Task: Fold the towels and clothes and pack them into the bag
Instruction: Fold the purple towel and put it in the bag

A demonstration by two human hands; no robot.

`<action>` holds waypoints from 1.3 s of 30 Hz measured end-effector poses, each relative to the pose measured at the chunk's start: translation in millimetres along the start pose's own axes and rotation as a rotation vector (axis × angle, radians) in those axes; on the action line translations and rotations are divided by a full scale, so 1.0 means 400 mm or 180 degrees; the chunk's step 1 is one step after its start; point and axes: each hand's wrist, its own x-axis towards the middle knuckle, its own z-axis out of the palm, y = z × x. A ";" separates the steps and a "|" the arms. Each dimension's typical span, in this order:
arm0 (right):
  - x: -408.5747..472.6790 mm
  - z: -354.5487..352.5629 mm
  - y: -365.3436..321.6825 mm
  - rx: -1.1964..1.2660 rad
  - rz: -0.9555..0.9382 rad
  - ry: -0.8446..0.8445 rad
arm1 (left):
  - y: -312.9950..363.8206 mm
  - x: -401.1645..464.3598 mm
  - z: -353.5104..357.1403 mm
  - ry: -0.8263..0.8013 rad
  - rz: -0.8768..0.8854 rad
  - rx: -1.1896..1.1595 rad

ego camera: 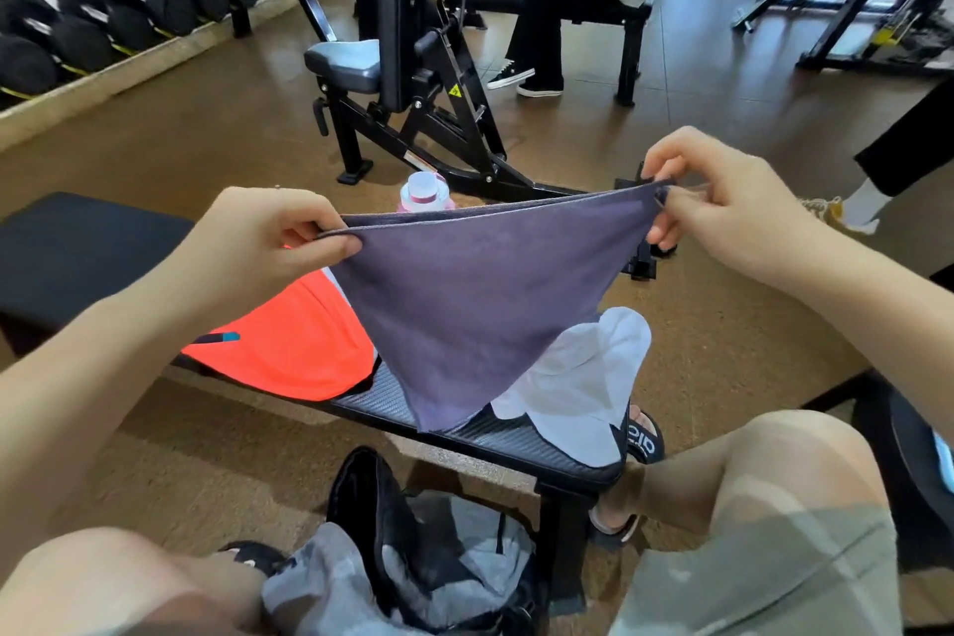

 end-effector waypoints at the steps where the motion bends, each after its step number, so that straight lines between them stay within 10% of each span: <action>1: -0.004 0.001 -0.002 -0.0168 -0.0102 -0.0140 | 0.004 -0.001 -0.002 0.0021 -0.0149 -0.0195; 28: 0.020 -0.045 -0.031 -0.0004 0.0025 0.0670 | 0.039 0.012 -0.028 0.0697 -0.0641 -0.1034; 39: 0.020 0.006 0.001 -0.0396 0.0130 -0.0105 | 0.015 0.005 0.037 0.0554 -0.1181 -0.1455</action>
